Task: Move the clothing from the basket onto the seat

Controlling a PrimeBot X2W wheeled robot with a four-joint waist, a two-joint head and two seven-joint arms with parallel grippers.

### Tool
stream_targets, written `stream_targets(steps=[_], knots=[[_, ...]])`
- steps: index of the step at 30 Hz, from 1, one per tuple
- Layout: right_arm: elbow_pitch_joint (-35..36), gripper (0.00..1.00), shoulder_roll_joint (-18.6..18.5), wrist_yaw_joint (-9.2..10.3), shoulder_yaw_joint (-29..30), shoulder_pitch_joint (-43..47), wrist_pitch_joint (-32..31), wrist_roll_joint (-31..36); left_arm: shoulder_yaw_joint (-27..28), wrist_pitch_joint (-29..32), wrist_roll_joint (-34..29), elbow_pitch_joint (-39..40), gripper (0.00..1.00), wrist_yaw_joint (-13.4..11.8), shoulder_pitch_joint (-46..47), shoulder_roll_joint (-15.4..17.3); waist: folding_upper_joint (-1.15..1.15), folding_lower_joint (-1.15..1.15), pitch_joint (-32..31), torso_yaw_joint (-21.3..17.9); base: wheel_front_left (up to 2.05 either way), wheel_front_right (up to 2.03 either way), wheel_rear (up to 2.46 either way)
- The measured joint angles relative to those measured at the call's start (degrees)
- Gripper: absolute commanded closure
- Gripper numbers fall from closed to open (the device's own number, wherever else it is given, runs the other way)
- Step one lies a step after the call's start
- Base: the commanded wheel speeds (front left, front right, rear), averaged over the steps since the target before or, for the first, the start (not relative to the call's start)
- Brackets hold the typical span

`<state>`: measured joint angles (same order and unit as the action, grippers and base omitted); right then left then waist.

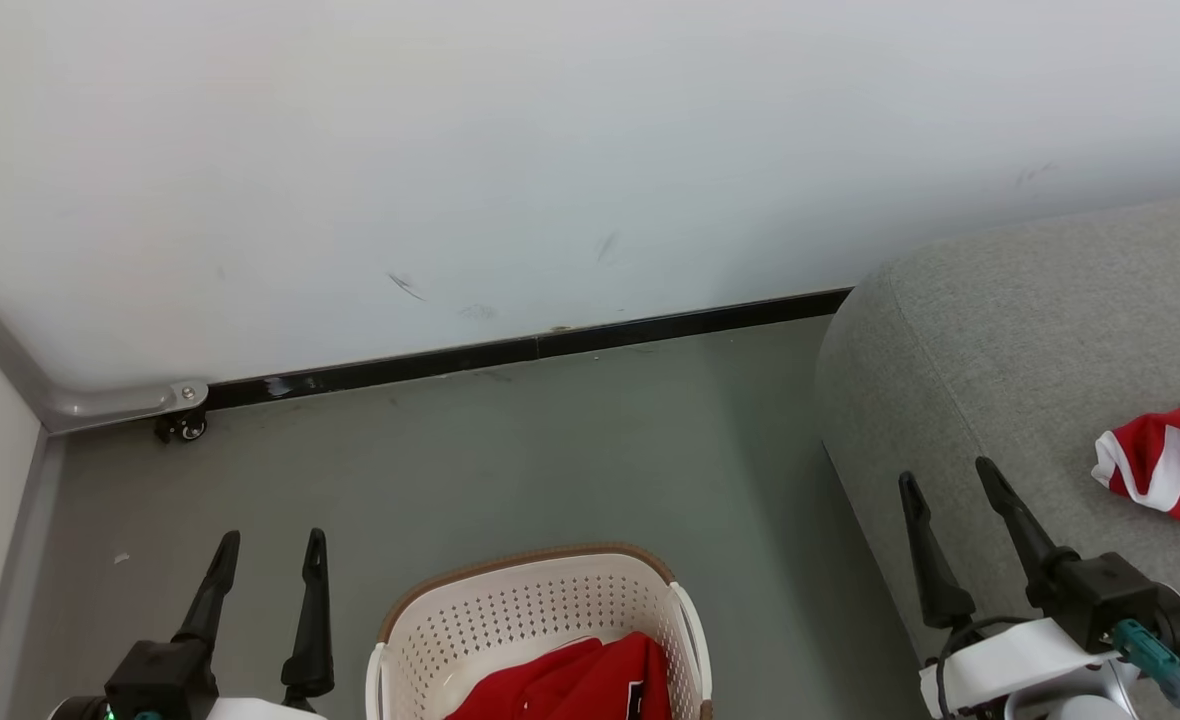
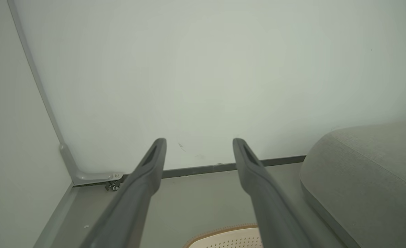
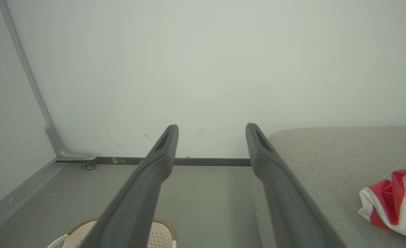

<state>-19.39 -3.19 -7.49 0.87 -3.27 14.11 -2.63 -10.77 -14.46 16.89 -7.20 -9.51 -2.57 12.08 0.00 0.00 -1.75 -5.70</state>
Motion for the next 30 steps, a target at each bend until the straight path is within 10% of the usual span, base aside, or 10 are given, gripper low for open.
stream_targets(steps=[30], knots=[[4.9, 0.00, 0.5, 0.00, -1.1, 4.4, -2.3, 0.6, 0.7, 0.0, -2.5, 0.5, 0.00, 0.2, -1.9, -1.1, 0.00, 0.00, -0.3, -0.2, 0.00, 0.00, 0.00]])
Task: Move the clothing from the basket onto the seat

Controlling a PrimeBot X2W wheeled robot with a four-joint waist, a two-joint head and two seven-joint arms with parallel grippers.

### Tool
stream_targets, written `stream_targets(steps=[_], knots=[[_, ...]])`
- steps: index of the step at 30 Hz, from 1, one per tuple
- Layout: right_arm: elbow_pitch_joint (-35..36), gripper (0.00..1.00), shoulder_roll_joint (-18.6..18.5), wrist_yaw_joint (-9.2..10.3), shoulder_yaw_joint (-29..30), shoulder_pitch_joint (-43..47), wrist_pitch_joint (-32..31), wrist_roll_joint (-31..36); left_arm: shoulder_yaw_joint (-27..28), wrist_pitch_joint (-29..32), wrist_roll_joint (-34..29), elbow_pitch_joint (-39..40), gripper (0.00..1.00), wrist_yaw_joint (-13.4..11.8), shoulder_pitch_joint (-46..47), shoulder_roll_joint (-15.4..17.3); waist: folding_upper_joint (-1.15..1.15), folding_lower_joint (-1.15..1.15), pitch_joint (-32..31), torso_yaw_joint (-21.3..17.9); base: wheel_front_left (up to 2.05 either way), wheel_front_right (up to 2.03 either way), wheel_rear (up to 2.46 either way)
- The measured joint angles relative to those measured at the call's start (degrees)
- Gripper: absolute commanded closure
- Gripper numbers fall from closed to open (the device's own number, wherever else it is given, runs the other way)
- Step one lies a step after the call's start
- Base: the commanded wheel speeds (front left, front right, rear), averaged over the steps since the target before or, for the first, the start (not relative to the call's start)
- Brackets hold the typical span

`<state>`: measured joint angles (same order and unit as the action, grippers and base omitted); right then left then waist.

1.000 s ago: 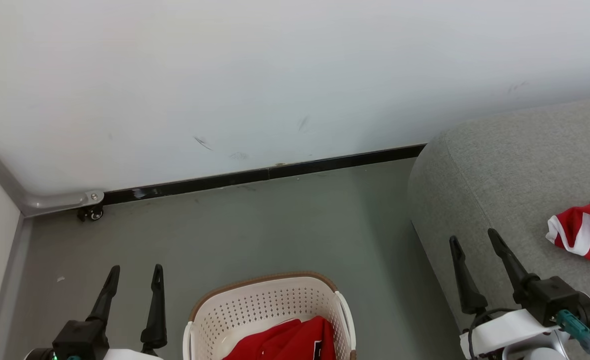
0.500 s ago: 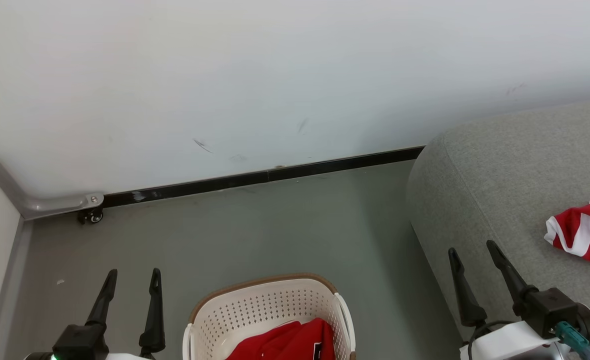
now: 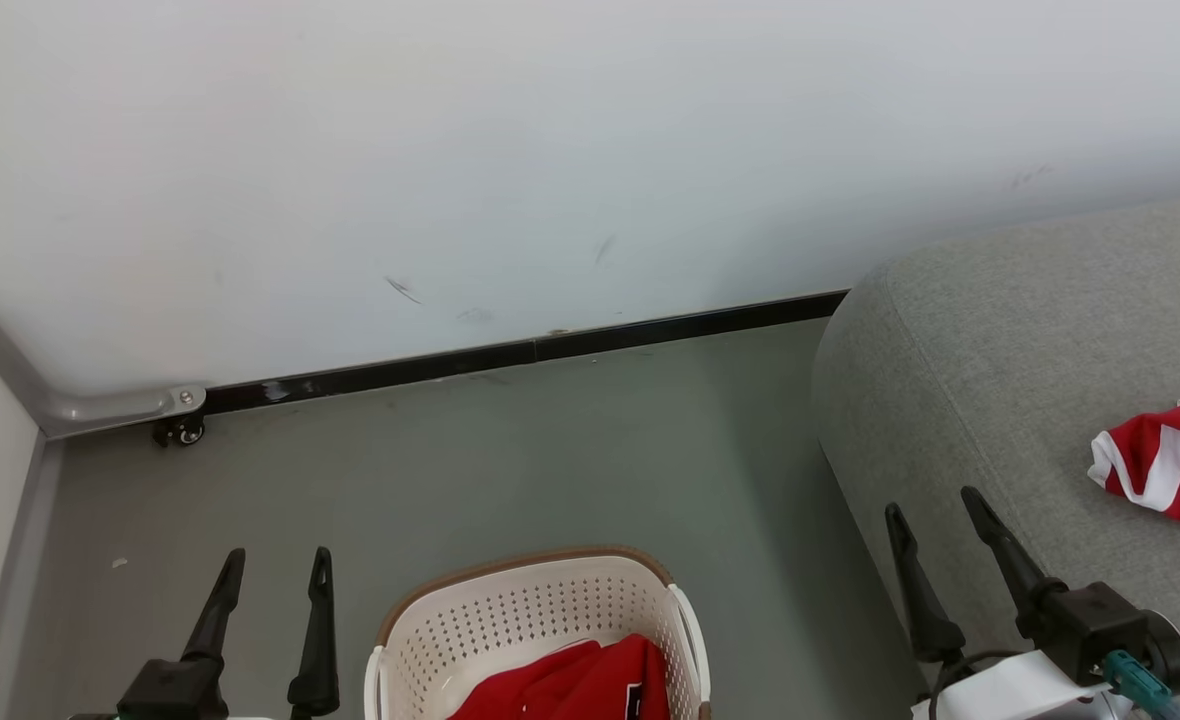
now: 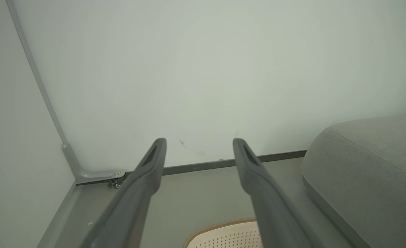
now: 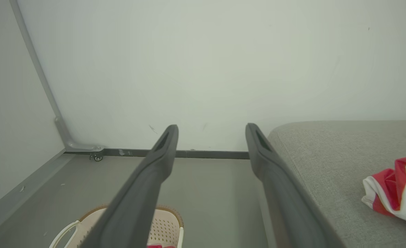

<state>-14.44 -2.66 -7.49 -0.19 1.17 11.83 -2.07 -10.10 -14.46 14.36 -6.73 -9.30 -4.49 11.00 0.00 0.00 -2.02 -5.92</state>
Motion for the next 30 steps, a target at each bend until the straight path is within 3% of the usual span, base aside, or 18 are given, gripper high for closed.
stream_targets(steps=[16, 30], knots=[[2.5, 0.00, 0.0, 0.00, -0.3, 0.4, -1.0, -0.6, 0.5, 0.0, -0.8, 0.4, 0.00, 0.8, 0.0, -0.1, 0.00, 0.00, 1.2, -0.4, 0.00, 0.00, 0.00], [5.8, 0.00, 0.2, 0.00, 2.3, 1.4, -1.0, -0.2, -4.0, 0.0, -4.0, -0.5, 0.00, 4.9, 4.0, 1.0, 0.00, 0.00, 3.4, -1.0, 0.00, 0.00, 0.00]])
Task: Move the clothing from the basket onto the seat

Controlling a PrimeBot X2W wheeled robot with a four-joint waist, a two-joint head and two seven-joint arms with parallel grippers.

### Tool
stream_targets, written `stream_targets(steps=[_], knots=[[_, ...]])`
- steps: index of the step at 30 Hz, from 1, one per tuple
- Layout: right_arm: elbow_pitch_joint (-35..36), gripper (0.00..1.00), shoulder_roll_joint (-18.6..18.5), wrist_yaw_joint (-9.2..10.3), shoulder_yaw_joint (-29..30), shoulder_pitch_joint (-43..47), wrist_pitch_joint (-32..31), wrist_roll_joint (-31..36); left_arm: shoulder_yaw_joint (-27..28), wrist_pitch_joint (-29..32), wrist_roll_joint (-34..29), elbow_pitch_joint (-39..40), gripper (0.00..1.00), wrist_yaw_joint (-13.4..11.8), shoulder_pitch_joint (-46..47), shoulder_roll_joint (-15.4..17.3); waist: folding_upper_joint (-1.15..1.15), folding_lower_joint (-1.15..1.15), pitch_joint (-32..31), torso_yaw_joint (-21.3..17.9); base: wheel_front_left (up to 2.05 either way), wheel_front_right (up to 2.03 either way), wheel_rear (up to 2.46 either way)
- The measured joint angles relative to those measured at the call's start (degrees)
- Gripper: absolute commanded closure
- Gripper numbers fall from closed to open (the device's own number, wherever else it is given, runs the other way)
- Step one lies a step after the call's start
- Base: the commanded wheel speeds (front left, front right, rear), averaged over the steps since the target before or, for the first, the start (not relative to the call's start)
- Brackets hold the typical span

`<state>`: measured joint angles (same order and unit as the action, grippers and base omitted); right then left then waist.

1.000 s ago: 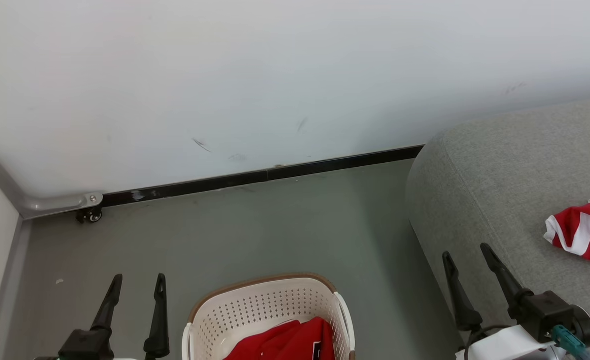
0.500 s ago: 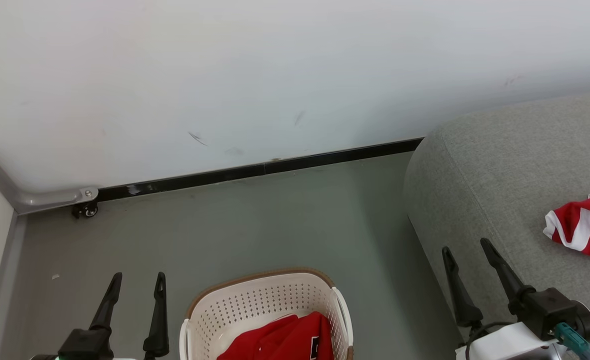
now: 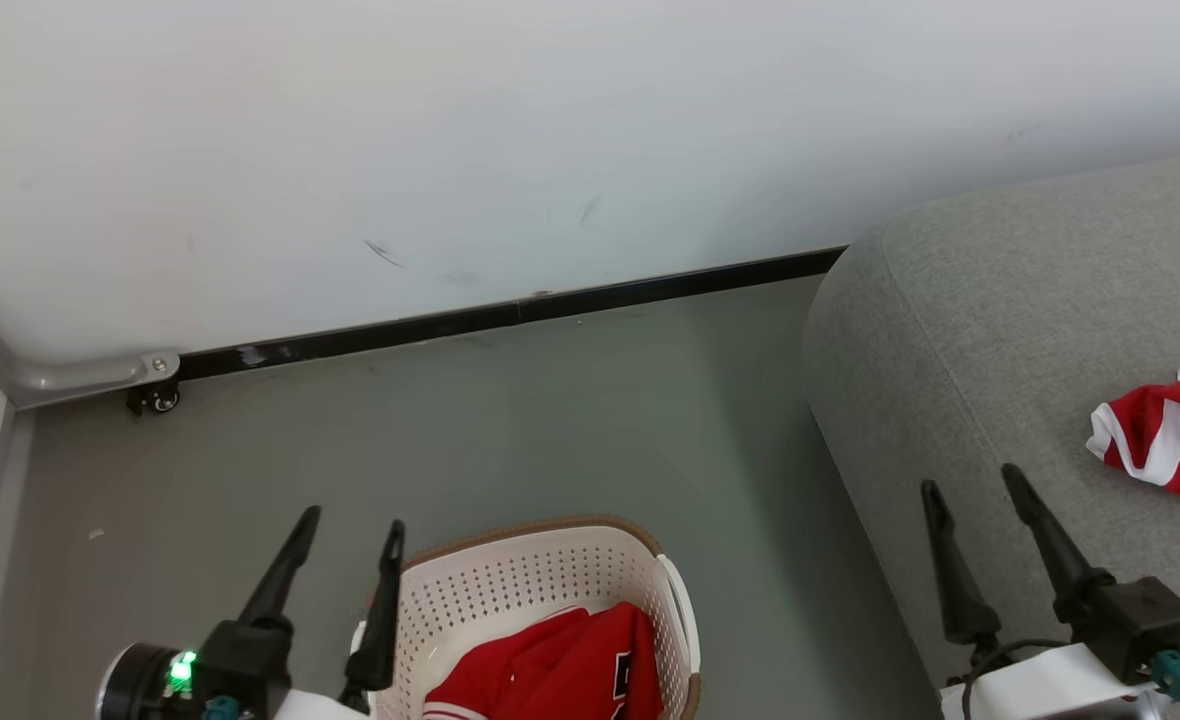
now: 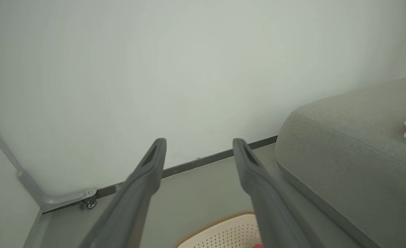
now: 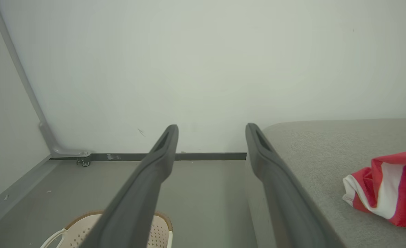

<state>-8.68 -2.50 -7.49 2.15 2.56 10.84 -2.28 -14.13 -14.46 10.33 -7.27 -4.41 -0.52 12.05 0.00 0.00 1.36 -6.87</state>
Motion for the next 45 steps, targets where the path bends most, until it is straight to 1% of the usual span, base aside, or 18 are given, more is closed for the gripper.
stream_targets(steps=[4, 10, 18, 29, 36, 45], knots=[[1.4, 0.00, 0.0, 0.00, 2.0, 0.8, 0.0, 1.0, -2.8, 0.0, -1.0, -1.1, 0.00, 1.0, 2.0, -0.4, 0.00, 0.00, 1.0, -0.3, 0.00, 0.00, 0.00], [3.3, 0.00, 0.1, 0.00, 3.8, 1.7, 0.0, 2.8, -6.7, 0.4, -2.5, -3.7, 0.00, 3.7, 5.2, -1.6, 0.00, 0.00, 2.8, -0.8, 0.00, 0.00, 0.00], [6.4, 0.00, 0.3, 0.00, 5.8, 1.9, 0.0, 3.3, -11.0, 1.9, -6.1, -8.3, 0.00, 6.0, 9.3, -1.8, 0.00, 0.00, 6.0, -1.6, 0.00, 0.00, 0.00], [10.0, 0.00, 0.3, 0.00, 6.0, 1.8, 0.0, 3.1, -13.4, 2.8, -8.7, -14.4, 0.00, 7.2, 15.4, -3.0, 0.00, 0.00, 11.7, -2.8, 0.00, 0.00, 0.00], [12.1, 0.00, 0.3, 0.00, 5.8, -0.3, 0.1, 2.2, -15.3, 3.4, -11.3, -19.1, 0.00, 7.7, 18.3, -2.6, 0.00, 0.00, 16.2, -3.6, 0.00, 0.00, 0.00], [13.2, 0.00, 0.3, 0.00, 6.5, -3.2, 0.4, 0.2, -16.1, 3.9, -13.9, -24.2, 0.00, 8.0, 22.8, -1.5, 0.00, 0.00, 22.5, -5.1, 0.00, 0.00, 0.00]])
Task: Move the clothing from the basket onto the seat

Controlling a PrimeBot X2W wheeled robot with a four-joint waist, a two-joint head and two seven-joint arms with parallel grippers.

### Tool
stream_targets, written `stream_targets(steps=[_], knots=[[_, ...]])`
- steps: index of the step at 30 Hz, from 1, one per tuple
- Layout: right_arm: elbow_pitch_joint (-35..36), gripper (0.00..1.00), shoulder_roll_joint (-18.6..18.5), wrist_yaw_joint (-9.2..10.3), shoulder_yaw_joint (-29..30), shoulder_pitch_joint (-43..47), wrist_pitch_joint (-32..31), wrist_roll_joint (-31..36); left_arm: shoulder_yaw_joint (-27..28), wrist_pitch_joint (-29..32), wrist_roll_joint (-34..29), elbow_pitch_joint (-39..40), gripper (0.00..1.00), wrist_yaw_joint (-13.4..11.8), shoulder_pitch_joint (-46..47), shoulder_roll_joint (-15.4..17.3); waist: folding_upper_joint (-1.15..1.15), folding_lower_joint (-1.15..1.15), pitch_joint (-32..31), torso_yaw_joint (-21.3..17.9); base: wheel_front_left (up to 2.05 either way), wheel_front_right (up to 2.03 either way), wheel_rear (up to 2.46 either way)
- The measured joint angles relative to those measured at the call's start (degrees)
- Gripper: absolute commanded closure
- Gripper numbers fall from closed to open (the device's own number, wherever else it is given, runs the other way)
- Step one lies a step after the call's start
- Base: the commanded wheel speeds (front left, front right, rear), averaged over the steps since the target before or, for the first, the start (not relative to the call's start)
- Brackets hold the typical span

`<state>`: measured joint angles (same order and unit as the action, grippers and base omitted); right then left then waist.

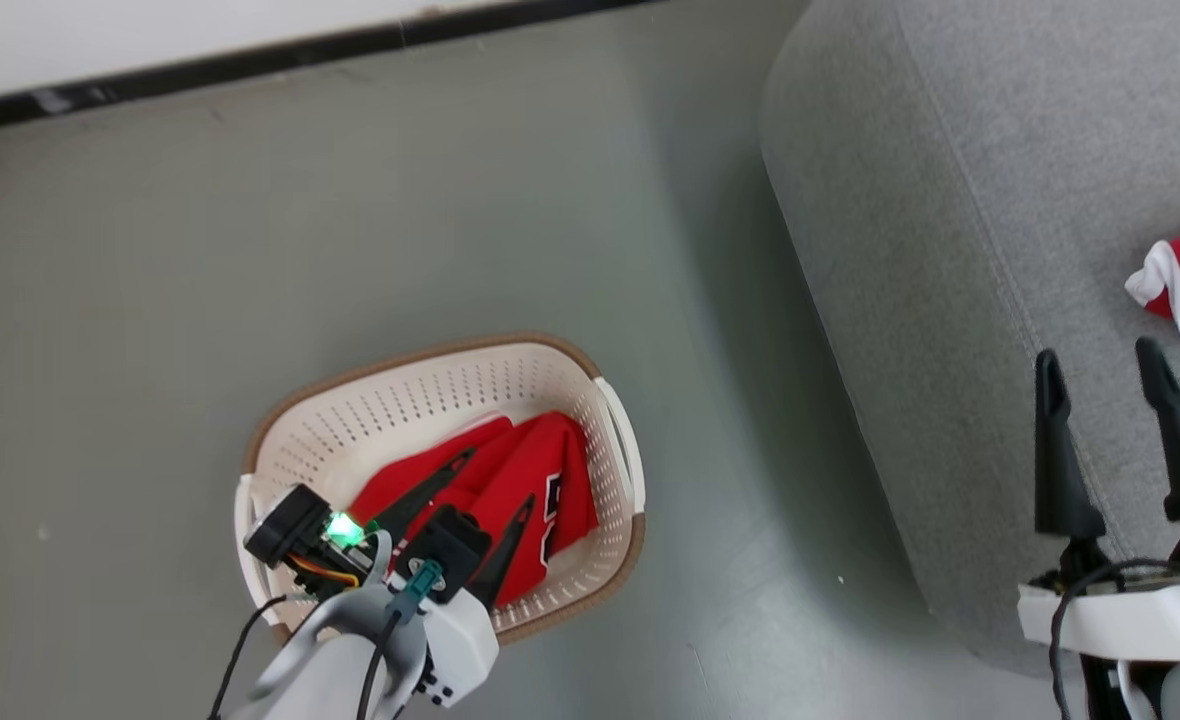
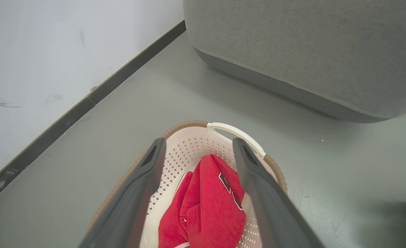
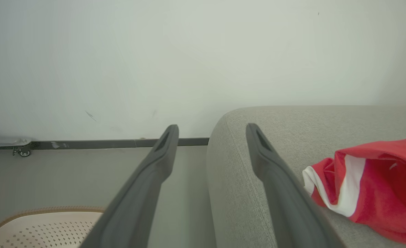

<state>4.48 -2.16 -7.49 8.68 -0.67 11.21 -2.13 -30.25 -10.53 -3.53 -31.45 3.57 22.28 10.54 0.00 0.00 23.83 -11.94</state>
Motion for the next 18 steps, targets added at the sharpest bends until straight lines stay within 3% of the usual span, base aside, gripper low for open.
stream_targets(steps=[18], knots=[[0.8, 0.00, 0.0, 0.00, -0.9, -9.2, 2.0, -3.0, 1.1, 0.7, -2.3, -9.0, 0.00, -0.8, 8.0, 2.5, 0.00, 0.00, 11.5, -3.3, 0.00, 0.00, 0.00]])
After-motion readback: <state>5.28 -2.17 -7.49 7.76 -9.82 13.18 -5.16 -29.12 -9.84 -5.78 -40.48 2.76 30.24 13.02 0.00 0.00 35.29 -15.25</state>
